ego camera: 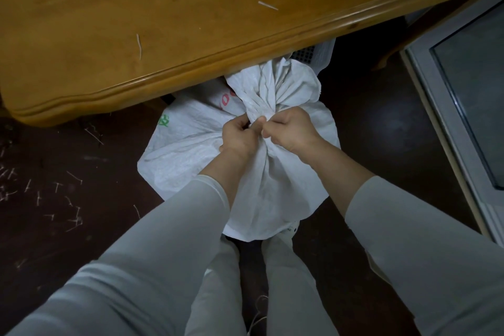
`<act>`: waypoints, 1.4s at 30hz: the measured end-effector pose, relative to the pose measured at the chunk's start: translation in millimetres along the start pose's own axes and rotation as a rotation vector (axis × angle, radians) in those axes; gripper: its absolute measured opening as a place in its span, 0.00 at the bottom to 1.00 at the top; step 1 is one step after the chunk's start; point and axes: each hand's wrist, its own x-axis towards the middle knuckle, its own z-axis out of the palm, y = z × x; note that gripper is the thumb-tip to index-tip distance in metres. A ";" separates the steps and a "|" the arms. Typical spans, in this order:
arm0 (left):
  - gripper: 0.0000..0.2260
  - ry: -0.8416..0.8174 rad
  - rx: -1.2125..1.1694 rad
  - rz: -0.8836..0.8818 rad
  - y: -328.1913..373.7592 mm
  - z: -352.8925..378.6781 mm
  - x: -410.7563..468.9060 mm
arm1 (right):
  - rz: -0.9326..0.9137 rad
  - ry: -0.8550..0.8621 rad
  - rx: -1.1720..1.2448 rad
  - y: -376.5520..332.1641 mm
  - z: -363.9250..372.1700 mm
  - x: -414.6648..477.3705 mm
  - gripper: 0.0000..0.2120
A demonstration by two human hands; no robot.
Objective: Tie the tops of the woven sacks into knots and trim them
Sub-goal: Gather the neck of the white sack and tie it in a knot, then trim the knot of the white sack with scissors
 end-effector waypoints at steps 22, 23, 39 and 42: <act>0.14 -0.037 0.886 0.174 11.5 -1.3 -4.8 | 0.018 0.014 -0.334 28.5 -0.3 20.9 0.08; 0.15 -0.054 0.838 0.159 10.2 -4.5 -3.5 | 0.017 0.016 -0.327 28.8 1.5 20.3 0.08; 0.25 -0.064 0.627 0.130 32.3 -16.4 -13.3 | 0.058 0.125 -0.236 12.8 -25.4 15.0 0.11; 0.25 -0.110 0.656 0.137 52.6 -15.2 -18.5 | -0.030 0.278 -0.261 -7.2 -43.1 13.2 0.11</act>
